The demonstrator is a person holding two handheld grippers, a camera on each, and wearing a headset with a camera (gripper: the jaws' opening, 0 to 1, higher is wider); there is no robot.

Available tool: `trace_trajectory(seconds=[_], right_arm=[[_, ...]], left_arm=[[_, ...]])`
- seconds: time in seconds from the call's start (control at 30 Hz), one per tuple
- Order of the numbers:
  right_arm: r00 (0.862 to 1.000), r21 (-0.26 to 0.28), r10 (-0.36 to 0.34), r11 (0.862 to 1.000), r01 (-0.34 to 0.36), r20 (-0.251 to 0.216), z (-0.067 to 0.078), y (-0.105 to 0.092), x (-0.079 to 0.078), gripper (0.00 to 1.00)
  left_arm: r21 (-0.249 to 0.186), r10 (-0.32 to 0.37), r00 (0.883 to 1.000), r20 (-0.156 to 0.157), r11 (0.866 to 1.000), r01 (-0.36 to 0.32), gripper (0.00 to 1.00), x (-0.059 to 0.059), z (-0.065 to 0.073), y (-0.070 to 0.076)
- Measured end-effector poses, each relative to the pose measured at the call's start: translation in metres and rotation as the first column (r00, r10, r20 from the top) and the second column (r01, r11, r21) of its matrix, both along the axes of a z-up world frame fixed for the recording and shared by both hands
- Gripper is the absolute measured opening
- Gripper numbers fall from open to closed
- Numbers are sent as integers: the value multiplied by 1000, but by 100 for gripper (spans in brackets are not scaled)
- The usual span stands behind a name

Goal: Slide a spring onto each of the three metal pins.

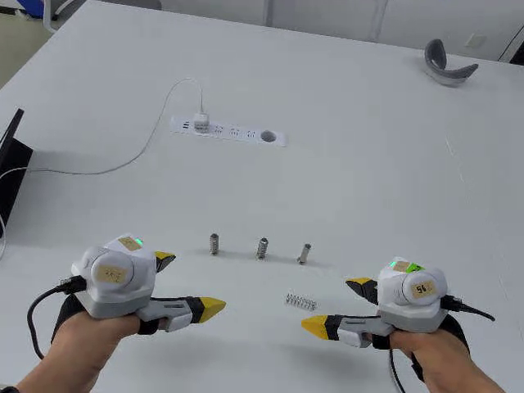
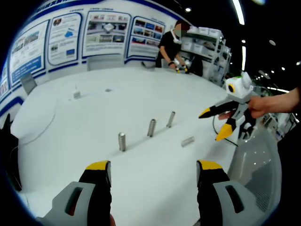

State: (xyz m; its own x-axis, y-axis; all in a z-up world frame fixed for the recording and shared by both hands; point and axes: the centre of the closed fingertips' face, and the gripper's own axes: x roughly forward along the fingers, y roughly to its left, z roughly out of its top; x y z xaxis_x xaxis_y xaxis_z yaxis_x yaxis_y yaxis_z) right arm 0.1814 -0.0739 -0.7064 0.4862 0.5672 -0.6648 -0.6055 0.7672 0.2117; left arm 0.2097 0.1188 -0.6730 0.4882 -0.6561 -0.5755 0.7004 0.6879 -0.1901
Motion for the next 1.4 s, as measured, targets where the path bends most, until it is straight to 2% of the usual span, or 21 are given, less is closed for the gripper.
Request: trace_trajectory(seconds=[0.33, 0.5, 0.77, 1.1, 1.2, 1.4], right_arm=[[1000, -3, -3, 1000, 3, -11, -4, -9, -8, 79], [1000, -1, -9, 1000, 9, -9, -3, -12, -11, 79], [1000, 4, -29, 1000, 29, -7, -4, -17, -16, 80], [999, 6, -46, 999, 46, -3, -2, -24, -21, 80], [999, 9, -52, 999, 52, -2, -1, -27, -23, 80], [998, 14, -59, 998, 59, 1, 1, -29, -25, 81]], left_arm=[[5, -40, 999, 2, 999, 40, 77, 2, 0, -18], [10, -71, 997, 1, 997, 71, 77, -2, -2, -27], [35, -149, 989, -8, 988, 150, 77, -6, -6, -45], [62, -274, 962, -8, 960, 274, 77, -8, -11, -81], [83, -317, 948, -11, 945, 317, 77, -10, -16, -91], [98, -373, 928, -12, 923, 372, 77, -12, -18, -108]])
